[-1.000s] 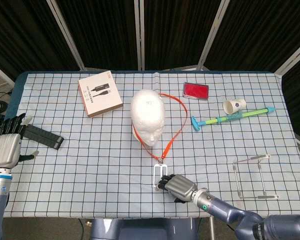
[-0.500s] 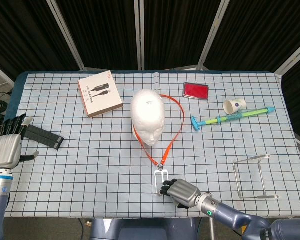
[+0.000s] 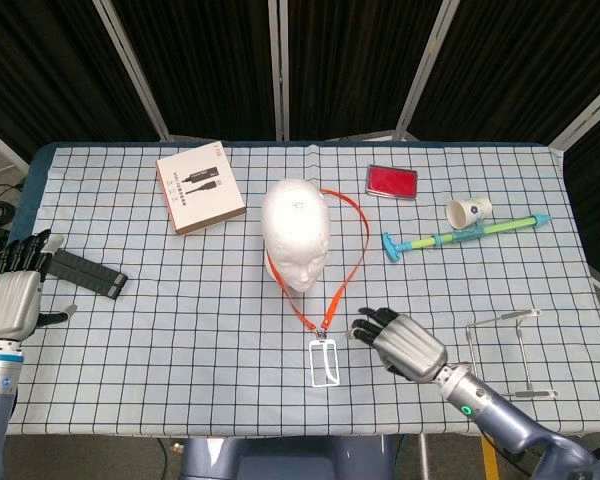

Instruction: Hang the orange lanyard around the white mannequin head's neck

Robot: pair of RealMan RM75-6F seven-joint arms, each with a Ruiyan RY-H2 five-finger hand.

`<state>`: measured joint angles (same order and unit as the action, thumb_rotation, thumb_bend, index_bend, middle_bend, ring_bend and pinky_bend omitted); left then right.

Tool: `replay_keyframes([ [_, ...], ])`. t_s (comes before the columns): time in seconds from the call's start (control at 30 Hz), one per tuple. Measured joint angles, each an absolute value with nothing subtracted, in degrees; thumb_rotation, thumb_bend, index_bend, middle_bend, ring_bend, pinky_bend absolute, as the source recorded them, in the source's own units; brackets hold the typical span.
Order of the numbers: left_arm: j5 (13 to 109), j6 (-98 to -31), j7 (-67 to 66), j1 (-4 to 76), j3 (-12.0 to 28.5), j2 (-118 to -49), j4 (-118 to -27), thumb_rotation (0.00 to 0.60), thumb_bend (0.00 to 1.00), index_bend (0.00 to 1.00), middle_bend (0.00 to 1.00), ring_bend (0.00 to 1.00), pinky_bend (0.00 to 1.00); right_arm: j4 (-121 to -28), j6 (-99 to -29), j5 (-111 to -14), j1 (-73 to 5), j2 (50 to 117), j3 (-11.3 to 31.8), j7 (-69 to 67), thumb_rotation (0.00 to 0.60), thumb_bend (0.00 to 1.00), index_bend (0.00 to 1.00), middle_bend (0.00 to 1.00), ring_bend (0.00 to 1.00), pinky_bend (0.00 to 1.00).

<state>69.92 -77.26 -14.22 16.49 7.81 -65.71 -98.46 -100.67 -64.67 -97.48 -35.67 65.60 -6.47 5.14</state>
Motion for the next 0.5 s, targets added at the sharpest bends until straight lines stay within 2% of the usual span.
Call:
replay_keyframes([
  [0.07,70.5,-77.8,-14.11,16.15,7.58,-65.59,-98.57,0.6,0.0,0.0,0.0,0.0,0.0,-98.62,-69.51,-98.58,-33.38,63.57,-6.37,4.81,0.6,0.94,0.29,0.24,0.14,0.26],
  [0.1,70.96,-78.24,-14.03,15.87,7.39,-65.54,-98.63,0.6,0.0,0.0,0.0,0.0,0.0,-97.65,-71.53,-98.95,-32.34,62.78,-6.32,4.59,0.6,0.89,0.29,0.24,0.14,0.25],
  [0.13,71.33,-78.58,-13.95,15.65,7.23,-65.5,-98.68,0.6,0.0,0.0,0.0,0.0,0.0,-96.3,-74.1,-99.37,-30.93,61.85,-6.25,4.25,0.6,0.79,0.29,0.23,0.14,0.23],
  [0.17,71.72,-78.93,-13.87,15.4,7.04,-65.47,-98.74,0.6,0.0,0.0,0.0,0.0,0.0,-95.31,-75.95,-99.56,-29.86,61.28,-6.18,3.94,0.6,0.69,0.28,0.22,0.13,0.22],
  [0.2,72.34,-79.46,-13.72,15.02,6.72,-65.42,-98.84,0.6,0.0,0.0,0.0,0.0,0.0,-94.39,-77.81,-99.62,-28.74,60.84,-6.08,3.56,0.6,0.48,0.27,0.19,0.11,0.17],
  [0.27,73.38,-80.31,-13.44,14.39,6.2,-65.35,-98.97,0.6,0.0,0.0,0.0,0.0,0.0,-92.46,-82.16,-99.37,-25.93,60.25,-5.77,2.54,0.6,0.17,0.2,0.12,0.05,0.07],
  [0.3,74.07,-80.89,-13.22,13.95,5.86,-65.3,-99.03,0.6,0.0,0.0,0.0,0.0,0.0,-91.73,-83.97,-99.11,-24.63,60.13,-5.58,2.1,0.6,0.05,0.15,0.07,0.02,0.02],
  [0.33,74.58,-81.33,-13.04,13.6,5.59,-65.27,-99.06,0.6,0.0,0.0,0.0,0.0,0.0,-91.03,-86.28,-98.5,-22.78,60.05,-5.33,1.49,0.6,0.0,0.09,0.03,0.0,0.0],
  [0.4,75.78,-82.35,-12.54,12.76,4.94,-65.21,-99.07,0.6,0.0,0.0,0.0,0.0,0.0,-90.73,-89.08,-97.02,-19.94,59.92,-5.03,0.82,0.6,0.0,0.02,0.0,0.0,0.0],
  [0.5,77.61,-83.6,-11.87,11.63,3.92,-65.25,-98.67,0.6,0.0,0.0,0.0,0.0,0.0,-91.8,-91.95,-93.77,-15.71,59.67,-4.67,1.4,0.6,0.0,0.0,0.0,0.0,0.0],
])
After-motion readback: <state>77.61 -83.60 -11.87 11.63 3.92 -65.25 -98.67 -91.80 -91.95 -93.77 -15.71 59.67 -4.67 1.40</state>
